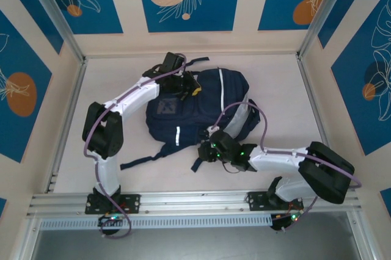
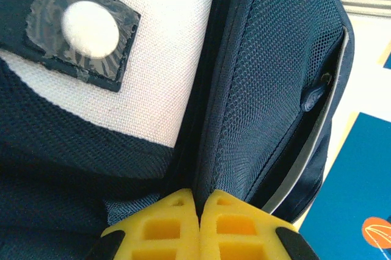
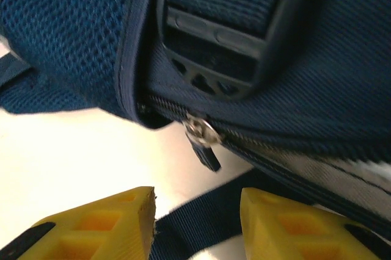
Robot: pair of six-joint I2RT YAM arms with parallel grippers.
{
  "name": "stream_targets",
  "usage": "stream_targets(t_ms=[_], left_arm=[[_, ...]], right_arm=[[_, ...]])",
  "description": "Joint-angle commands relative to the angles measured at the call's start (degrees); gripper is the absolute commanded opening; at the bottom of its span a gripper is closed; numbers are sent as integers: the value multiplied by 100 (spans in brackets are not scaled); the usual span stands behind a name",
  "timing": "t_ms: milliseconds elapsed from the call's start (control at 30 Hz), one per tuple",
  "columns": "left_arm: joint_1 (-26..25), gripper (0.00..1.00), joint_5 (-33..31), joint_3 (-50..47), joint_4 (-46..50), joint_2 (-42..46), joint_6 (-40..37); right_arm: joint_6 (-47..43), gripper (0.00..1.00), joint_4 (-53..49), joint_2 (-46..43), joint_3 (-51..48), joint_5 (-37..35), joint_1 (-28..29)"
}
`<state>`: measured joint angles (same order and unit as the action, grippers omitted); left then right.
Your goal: Pack the student bag
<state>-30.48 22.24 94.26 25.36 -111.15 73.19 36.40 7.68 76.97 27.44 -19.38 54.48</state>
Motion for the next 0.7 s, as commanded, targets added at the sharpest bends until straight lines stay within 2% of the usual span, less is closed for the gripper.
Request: stream_targets(t_ms=[0,67,167,267,433,667], left_arm=[[183,0,-235,-6,-428,274,383],[183,0,-259,-99,-446,317,386],[187,0,-272,-247,-504,349,367],[193,0,-245,-306,-473,289,308],[218,0,-184,-233,-377,50,166],[221,0,-161,-211,-333,-89,23]], right_arm=[[440,42,44,321,284,-887,15],[595,41,-22,516,392,-1120,-58],[761,31,-203,677,549,-1425,-136],[788,24,-201,492,502,-1412,-148],[847,23,-255,-174,46,-1179,-291],[687,23,-566,-1058,-617,-589,-1279]])
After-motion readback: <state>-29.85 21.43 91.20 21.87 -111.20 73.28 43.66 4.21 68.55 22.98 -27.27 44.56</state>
